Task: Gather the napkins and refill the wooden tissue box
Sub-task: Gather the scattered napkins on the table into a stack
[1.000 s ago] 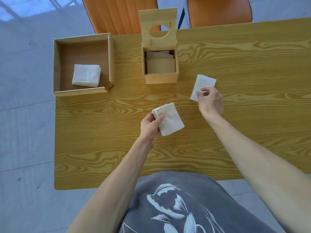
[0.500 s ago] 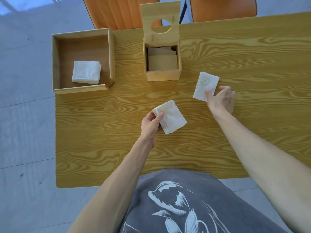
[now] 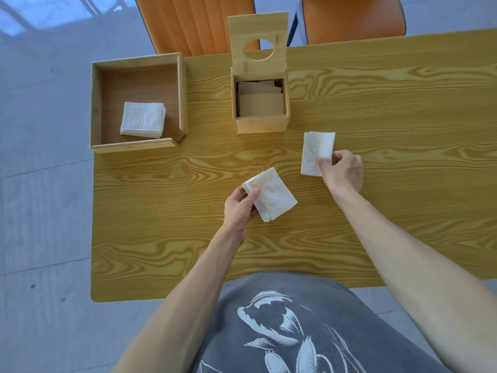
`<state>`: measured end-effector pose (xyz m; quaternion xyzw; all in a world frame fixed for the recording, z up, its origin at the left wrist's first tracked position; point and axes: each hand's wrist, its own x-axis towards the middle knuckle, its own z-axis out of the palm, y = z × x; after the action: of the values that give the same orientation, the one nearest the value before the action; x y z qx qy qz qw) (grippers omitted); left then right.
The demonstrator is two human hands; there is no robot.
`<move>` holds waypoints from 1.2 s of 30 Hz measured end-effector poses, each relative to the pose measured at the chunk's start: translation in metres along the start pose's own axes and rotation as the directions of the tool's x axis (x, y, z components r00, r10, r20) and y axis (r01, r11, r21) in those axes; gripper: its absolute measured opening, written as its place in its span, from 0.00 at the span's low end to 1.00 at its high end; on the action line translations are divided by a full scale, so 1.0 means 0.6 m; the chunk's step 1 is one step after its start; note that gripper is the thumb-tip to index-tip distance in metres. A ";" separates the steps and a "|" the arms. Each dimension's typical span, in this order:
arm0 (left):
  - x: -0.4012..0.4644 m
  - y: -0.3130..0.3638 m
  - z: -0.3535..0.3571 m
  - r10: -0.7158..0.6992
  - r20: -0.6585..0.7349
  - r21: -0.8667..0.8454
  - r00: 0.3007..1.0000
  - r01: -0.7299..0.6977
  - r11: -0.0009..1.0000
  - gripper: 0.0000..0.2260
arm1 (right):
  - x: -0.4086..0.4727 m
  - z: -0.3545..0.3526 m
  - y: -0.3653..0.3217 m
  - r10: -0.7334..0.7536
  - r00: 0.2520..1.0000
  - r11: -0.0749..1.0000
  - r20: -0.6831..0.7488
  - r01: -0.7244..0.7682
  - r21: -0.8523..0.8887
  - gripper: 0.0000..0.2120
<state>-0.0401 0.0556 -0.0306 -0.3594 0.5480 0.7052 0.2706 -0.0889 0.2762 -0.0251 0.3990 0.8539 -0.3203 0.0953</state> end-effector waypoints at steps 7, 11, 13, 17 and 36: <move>-0.018 -0.016 -0.021 -0.013 -0.037 -0.025 0.999 0.012 1.000 0.11 | -0.039 0.002 0.012 -0.109 0.994 0.988 -0.014 0.110 0.109 0.12; -0.027 -0.025 -0.034 -0.018 -0.043 -0.035 0.999 0.016 0.999 0.09 | -0.053 -0.007 0.024 -0.127 0.989 0.945 0.070 0.100 0.312 0.15; -0.030 -0.027 -0.037 -0.019 -0.050 -0.042 0.999 0.017 0.999 0.08 | -0.063 -0.012 0.031 -0.123 0.976 0.897 0.178 0.033 0.441 0.17; -0.035 -0.031 -0.042 -0.006 -0.054 -0.035 0.999 0.005 0.999 0.12 | -0.099 -0.016 0.037 -0.170 0.915 0.808 0.365 -0.083 0.584 0.21; -0.071 -0.049 -0.087 -0.034 0.039 -0.106 0.999 0.038 0.994 0.16 | -0.192 0.071 0.053 -0.369 0.759 0.898 0.537 0.142 0.416 0.15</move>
<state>0.0191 0.0132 -0.0209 -0.3701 0.4977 0.7351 0.2740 0.0071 0.1933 -0.0247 0.1641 0.7543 -0.5870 0.2442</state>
